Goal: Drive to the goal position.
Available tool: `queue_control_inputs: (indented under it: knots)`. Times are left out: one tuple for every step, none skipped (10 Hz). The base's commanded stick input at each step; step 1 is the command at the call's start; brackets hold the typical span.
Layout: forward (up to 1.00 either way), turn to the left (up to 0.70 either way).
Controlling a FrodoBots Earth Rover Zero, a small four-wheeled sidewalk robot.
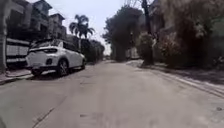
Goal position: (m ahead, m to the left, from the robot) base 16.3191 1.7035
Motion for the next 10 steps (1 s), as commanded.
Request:
queue_control_inputs:
  knots:
    - [1.00, -0.06]
    - [1.00, -0.25]
    - [1.00, -0.40]
    - [1.00, -0.26]
    - [1.00, 0.00]
    - [1.00, 0.00]
    - [1.00, 0.00]
    - [1.00, 0.00]
    - [1.00, 0.00]
    - [1.00, 0.00]
